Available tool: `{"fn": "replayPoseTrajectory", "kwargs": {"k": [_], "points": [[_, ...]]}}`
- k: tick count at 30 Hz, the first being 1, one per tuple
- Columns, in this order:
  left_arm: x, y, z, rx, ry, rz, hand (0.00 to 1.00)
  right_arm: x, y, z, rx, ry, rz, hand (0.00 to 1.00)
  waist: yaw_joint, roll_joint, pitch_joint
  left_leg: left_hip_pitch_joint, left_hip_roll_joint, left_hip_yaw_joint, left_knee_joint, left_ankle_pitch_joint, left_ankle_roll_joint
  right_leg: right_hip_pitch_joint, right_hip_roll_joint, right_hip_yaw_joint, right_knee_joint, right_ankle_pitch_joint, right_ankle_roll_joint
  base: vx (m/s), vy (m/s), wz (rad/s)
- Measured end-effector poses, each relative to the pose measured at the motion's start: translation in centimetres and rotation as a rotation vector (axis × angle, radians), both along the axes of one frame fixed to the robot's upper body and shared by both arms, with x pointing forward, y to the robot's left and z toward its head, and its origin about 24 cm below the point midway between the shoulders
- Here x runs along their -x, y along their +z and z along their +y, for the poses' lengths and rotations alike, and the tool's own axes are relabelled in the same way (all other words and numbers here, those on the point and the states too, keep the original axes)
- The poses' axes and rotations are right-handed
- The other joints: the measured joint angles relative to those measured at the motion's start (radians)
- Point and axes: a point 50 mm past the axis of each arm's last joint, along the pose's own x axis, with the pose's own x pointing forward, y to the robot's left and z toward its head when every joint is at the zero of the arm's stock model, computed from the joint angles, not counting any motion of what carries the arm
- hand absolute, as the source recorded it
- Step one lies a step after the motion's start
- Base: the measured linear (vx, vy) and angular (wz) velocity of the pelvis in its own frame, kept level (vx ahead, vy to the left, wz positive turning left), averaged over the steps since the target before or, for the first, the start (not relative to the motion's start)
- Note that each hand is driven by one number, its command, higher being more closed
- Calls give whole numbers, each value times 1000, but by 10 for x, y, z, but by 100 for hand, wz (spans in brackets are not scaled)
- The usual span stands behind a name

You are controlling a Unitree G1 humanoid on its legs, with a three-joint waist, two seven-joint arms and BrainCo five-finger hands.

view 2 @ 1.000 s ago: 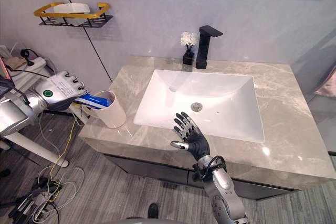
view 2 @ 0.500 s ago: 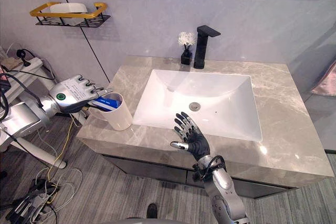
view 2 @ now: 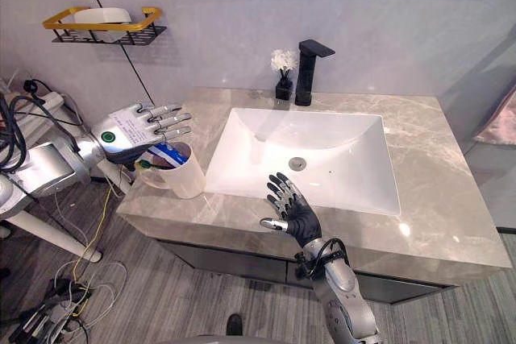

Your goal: Organize washtable

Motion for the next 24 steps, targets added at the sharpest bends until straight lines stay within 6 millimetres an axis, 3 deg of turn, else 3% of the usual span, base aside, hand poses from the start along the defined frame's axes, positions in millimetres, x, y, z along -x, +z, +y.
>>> {"fn": "replayPoseTrajectory", "kwargs": {"k": [10,21,23,24], "points": [[-9,40,0,-26,15,-126,0,1,-4,3,10,14,21,0,-13,20,-16,13,0,-3,0,0,0,17,0,-5,-4,0,0,0,0,0],[-15,44,16,-20,81,-164,0,3,-6,9,17,29,24,0,-14,23,-20,14,0,-3,0,0,0,18,0,-6,-3,0,0,0,0,0],[-19,57,19,-10,99,-206,0,3,-6,9,12,26,25,0,-11,21,-21,14,0,-4,0,0,0,18,0,-7,-3,0,0,0,0,0],[-22,76,23,13,118,-278,0,3,-7,11,2,23,28,0,-9,19,-22,13,0,-5,0,0,0,18,0,-8,-2,-1,0,0,0,0]]}}
